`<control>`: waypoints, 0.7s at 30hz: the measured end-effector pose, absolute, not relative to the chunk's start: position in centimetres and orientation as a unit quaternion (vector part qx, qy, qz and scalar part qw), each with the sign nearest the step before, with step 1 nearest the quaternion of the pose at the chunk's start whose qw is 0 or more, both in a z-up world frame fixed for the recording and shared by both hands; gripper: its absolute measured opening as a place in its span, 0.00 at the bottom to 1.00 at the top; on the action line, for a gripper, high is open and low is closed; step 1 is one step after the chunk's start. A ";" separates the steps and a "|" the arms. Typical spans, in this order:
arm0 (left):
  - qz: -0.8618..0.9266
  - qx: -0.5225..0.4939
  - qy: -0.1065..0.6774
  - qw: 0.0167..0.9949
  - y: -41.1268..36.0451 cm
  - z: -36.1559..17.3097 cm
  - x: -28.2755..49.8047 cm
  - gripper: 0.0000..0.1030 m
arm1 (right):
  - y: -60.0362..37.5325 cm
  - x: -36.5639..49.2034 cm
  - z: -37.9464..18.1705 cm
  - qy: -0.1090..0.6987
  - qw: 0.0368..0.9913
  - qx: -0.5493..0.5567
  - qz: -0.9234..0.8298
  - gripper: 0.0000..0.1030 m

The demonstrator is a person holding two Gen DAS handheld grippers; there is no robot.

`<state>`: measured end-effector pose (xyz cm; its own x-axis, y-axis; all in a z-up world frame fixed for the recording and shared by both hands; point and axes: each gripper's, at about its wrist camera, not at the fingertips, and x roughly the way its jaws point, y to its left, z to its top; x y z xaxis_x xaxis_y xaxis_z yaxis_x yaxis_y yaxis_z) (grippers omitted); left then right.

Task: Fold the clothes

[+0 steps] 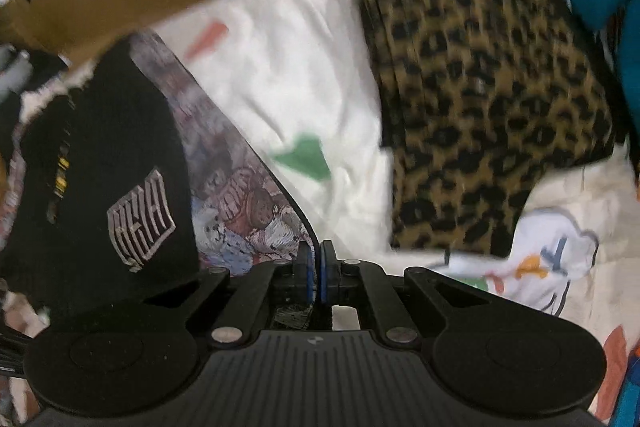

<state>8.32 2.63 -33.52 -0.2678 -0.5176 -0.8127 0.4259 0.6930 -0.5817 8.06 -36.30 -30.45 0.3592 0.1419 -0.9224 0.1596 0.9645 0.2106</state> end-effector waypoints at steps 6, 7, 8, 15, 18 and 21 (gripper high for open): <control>-0.375 -0.007 0.706 0.601 3.9 -35.7 8.1 0.02 | -36.1 7.7 -34.4 0.612 0.776 0.151 -0.022 0.07; -0.375 -0.005 0.707 0.599 3.9 -35.8 7.9 0.02 | -36.0 7.7 -34.4 0.612 0.777 0.146 -0.022 0.12; -0.375 -0.002 0.708 0.598 3.8 -35.8 7.7 0.03 | -35.9 7.7 -34.3 0.615 0.776 0.139 -0.022 0.16; -0.385 0.006 0.699 0.603 3.9 -34.5 8.2 0.10 | -35.3 7.2 -34.4 0.627 0.772 0.106 0.000 0.14; -0.398 0.021 0.667 0.630 4.5 -32.1 8.8 0.15 | -35.2 7.4 -34.1 0.627 0.774 0.086 0.007 0.09; -0.386 0.011 0.650 0.654 5.6 -30.8 9.9 0.15 | -35.7 7.2 -33.7 0.629 0.773 0.084 -0.002 0.09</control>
